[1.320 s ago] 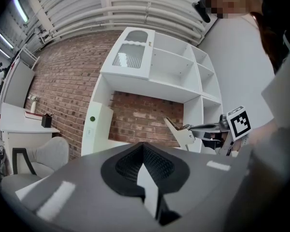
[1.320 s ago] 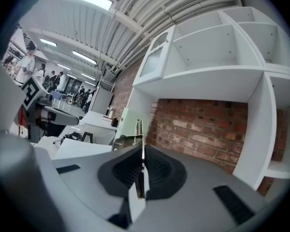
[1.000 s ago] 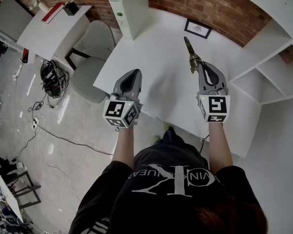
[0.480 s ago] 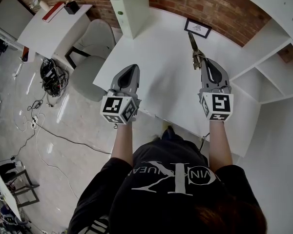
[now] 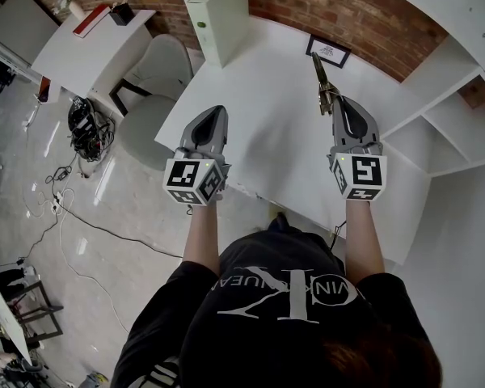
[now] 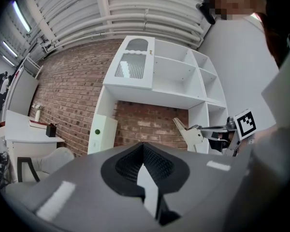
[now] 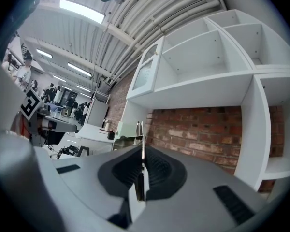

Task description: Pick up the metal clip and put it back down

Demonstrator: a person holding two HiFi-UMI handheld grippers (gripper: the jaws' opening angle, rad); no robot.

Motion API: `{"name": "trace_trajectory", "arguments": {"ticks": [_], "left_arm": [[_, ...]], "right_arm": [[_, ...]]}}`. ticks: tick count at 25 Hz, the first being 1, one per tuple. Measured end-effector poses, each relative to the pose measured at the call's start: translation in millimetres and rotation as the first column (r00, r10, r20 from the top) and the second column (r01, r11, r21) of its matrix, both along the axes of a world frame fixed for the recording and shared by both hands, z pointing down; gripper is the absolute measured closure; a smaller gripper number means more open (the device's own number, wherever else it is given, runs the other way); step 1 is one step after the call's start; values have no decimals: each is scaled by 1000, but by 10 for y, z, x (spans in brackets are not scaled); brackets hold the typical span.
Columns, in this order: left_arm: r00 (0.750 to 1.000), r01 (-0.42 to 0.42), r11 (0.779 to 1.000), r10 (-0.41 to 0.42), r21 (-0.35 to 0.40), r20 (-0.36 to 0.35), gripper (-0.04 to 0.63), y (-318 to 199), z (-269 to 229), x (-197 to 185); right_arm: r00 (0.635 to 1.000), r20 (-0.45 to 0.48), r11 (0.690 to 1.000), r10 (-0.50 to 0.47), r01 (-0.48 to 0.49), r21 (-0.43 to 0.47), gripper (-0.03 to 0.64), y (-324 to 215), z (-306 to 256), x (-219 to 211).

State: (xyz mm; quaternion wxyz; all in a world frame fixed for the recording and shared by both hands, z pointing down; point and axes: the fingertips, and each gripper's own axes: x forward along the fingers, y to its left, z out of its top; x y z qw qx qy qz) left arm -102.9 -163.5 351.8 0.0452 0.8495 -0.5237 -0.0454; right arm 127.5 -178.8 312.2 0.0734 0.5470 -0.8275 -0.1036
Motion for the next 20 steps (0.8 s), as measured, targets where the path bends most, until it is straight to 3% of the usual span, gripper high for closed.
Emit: {"name": "trace_trajectory", "arguments": {"ticks": [20], "left_arm": [[1000,16,999,-16,-35,-5,589,-177,159,42]], "right_arm": [[1000,7,999,-21,21,-48,600,-209,185,52]]}}
